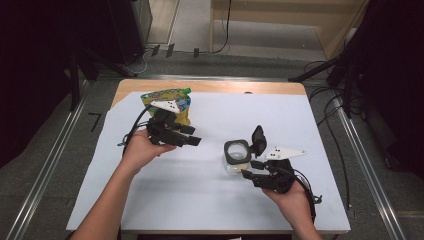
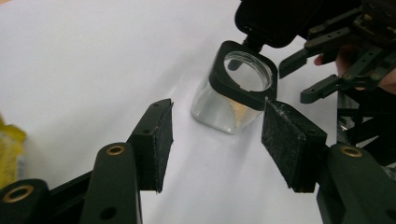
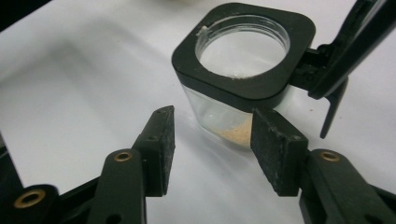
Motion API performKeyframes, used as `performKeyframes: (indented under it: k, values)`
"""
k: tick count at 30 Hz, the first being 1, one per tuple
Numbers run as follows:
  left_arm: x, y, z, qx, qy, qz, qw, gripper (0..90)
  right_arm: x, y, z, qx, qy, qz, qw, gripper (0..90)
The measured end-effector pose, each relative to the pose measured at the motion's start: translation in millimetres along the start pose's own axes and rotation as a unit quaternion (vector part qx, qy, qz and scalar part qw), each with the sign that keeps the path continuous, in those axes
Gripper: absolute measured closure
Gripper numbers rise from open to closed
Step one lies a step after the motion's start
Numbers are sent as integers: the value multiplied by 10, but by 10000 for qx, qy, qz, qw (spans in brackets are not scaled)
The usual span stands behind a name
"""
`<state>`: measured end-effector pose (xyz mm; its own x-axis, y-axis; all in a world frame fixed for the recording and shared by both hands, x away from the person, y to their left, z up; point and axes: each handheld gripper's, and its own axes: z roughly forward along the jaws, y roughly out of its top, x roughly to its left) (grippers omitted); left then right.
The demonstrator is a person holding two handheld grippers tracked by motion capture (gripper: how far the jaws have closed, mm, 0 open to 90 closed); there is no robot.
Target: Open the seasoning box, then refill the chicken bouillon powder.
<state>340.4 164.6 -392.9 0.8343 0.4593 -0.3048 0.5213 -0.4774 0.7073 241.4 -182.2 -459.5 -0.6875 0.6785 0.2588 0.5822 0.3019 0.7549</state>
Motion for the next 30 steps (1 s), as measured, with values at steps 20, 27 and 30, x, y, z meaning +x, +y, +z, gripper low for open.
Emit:
performKeyframes:
  k: [20,27,30]
  values:
    - [282,-217,-430,-85,574,-420,9974,456,241,98,100,93,467,-273,9985,536]
    - [398,-289,-576,-117,827,-499,9953,460,328,97,179,220,589,-423,9971,531]
    - [471,-308,-648,-221,811,-603,9946,459,366,95,202,219,628,-493,9966,529]
